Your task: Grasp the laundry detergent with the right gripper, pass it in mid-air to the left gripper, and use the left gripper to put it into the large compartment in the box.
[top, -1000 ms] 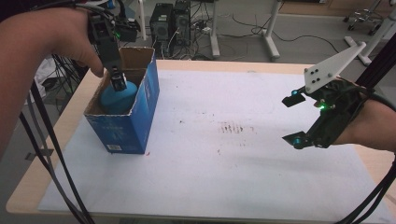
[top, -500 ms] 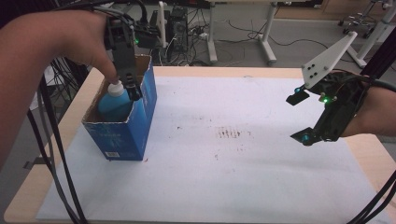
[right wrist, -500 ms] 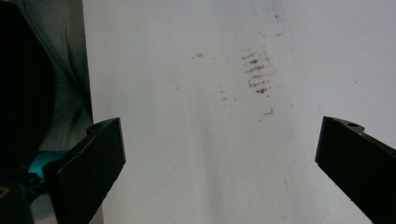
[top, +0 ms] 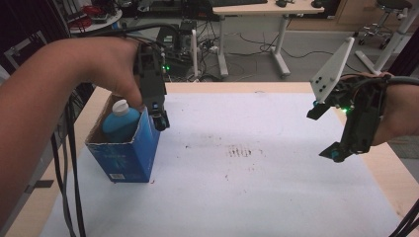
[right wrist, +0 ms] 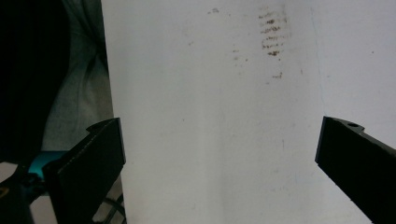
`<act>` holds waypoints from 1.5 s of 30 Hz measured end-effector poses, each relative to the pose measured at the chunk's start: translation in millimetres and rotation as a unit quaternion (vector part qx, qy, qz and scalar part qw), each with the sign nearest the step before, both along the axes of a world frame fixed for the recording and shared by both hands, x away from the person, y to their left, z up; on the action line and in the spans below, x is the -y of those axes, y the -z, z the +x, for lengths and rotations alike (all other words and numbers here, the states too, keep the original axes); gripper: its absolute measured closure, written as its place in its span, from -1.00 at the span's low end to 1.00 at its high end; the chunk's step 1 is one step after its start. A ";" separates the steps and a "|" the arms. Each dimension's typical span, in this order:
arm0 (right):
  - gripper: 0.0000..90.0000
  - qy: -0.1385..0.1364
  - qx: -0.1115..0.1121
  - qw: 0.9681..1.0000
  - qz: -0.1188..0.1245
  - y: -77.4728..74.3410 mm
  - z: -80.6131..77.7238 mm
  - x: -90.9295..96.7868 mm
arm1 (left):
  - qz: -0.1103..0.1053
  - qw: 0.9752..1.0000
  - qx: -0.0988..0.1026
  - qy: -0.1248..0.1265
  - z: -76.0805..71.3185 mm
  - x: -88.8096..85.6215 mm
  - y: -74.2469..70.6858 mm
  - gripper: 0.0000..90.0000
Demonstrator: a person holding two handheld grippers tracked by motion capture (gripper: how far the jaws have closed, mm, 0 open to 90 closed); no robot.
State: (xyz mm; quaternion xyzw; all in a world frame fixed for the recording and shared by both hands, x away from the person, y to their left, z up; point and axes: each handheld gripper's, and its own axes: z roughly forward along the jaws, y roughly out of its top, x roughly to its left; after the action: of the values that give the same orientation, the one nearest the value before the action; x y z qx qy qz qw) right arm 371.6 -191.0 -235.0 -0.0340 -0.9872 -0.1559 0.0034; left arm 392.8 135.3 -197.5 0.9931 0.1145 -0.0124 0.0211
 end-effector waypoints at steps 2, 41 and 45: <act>-0.99 -0.004 -0.003 1.000 -0.011 -3.9 0.0 0.3 | -0.004 1.000 0.001 0.006 -0.9 3.6 1.4 -0.96; -0.99 -0.013 -0.002 0.998 -0.058 16.3 10.6 -4.1 | -0.009 0.999 -0.002 0.041 -11.1 18.8 7.8 -0.96; -0.99 -0.011 -0.003 0.998 -0.054 16.2 12.4 -4.7 | -0.009 0.999 -0.003 0.042 -9.7 17.5 8.5 -0.96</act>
State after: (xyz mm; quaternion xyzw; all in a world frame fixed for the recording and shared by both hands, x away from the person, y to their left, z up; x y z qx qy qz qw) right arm 384.0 -186.3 -251.2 -0.0238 -0.9945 -0.1020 0.0063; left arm 383.1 117.8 -206.0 0.9968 0.0728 -0.0175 0.0287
